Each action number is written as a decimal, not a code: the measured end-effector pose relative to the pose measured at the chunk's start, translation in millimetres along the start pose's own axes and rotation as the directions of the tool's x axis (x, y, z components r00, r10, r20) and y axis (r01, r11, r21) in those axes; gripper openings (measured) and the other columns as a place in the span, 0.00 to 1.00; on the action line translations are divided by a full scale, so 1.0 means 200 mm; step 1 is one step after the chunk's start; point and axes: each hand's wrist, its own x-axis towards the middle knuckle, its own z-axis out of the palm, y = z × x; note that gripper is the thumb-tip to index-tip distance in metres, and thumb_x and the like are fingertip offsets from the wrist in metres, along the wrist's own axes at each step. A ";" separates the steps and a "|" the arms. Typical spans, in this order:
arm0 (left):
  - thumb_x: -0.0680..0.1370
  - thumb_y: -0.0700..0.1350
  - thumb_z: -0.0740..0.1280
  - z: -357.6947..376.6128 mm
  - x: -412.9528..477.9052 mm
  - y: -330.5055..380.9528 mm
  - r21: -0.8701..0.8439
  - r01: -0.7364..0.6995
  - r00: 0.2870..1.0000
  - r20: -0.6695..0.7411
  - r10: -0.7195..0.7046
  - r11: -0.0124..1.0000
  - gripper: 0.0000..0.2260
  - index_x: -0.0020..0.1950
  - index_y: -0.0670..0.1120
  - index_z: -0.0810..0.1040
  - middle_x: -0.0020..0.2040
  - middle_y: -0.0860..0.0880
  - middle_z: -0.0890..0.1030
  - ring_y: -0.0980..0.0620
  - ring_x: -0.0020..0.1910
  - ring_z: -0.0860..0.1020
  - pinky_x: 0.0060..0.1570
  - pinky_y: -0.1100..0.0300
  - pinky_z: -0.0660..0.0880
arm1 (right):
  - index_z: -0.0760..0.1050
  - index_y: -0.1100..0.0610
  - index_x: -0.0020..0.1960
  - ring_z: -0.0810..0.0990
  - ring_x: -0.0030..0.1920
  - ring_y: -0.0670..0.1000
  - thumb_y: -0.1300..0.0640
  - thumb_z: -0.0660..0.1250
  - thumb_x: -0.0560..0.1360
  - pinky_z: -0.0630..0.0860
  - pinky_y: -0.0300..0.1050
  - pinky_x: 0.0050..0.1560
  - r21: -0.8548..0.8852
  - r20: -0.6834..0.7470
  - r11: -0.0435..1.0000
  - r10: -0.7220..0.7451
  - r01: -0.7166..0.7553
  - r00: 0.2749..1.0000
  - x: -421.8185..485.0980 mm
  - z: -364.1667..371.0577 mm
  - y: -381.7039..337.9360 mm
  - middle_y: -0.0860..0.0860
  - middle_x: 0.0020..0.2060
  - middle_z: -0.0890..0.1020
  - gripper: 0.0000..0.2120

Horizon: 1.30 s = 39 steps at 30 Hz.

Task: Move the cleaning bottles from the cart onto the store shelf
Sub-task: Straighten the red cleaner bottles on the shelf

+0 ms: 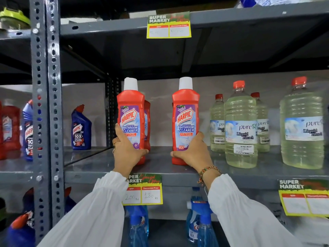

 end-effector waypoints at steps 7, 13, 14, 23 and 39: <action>0.65 0.44 0.78 -0.02 -0.03 0.02 0.005 -0.011 1.000 -0.006 0.011 1.000 0.53 0.76 0.48 0.42 0.68 0.39 0.65 0.39 0.66 0.68 0.64 0.41 0.67 | 0.58 0.58 0.65 0.75 0.60 0.58 0.52 0.79 0.62 0.75 0.53 0.60 0.029 -0.025 1.000 0.003 -0.002 1.000 0.00 0.02 0.00 0.57 0.61 0.74 0.42; 0.61 0.52 0.79 -0.01 -0.03 0.01 -0.024 -0.012 1.000 -0.009 0.011 1.000 0.56 0.75 0.50 0.42 0.68 0.41 0.67 0.40 0.67 0.69 0.65 0.38 0.68 | 0.53 0.59 0.71 0.74 0.62 0.59 0.47 0.79 0.60 0.74 0.55 0.62 0.045 -0.052 0.999 -0.005 0.008 0.999 -0.02 0.03 0.01 0.57 0.62 0.72 0.50; 0.60 0.57 0.78 -0.01 -0.03 0.01 -0.037 0.018 0.999 -0.027 -0.019 0.999 0.56 0.75 0.50 0.43 0.69 0.41 0.67 0.39 0.68 0.68 0.66 0.36 0.66 | 0.50 0.60 0.73 0.73 0.64 0.60 0.44 0.78 0.60 0.73 0.57 0.64 0.045 -0.107 0.998 -0.026 0.031 0.994 -0.03 0.03 0.00 0.58 0.64 0.71 0.54; 0.78 0.53 0.56 0.15 -0.27 0.44 -0.062 -0.326 0.821 -0.514 0.249 0.943 0.26 0.71 0.40 0.61 0.71 0.41 0.67 0.43 0.73 0.60 0.73 0.43 0.43 | 0.69 0.63 0.66 0.75 0.63 0.55 0.54 0.60 0.78 0.62 0.29 0.59 -0.015 -0.432 0.867 -0.455 0.499 0.779 -0.10 -0.25 0.06 0.58 0.62 0.77 0.19; 0.58 0.55 0.79 0.93 -0.72 0.94 -0.135 -0.014 0.984 0.176 0.038 0.991 0.52 0.72 0.41 0.54 0.66 0.42 0.73 0.41 0.64 0.72 0.63 0.47 0.71 | 0.53 0.53 0.71 0.73 0.64 0.55 0.53 0.80 0.56 0.68 0.47 0.66 0.120 -0.228 0.990 -0.050 0.080 0.972 0.11 -1.29 0.81 0.55 0.65 0.72 0.52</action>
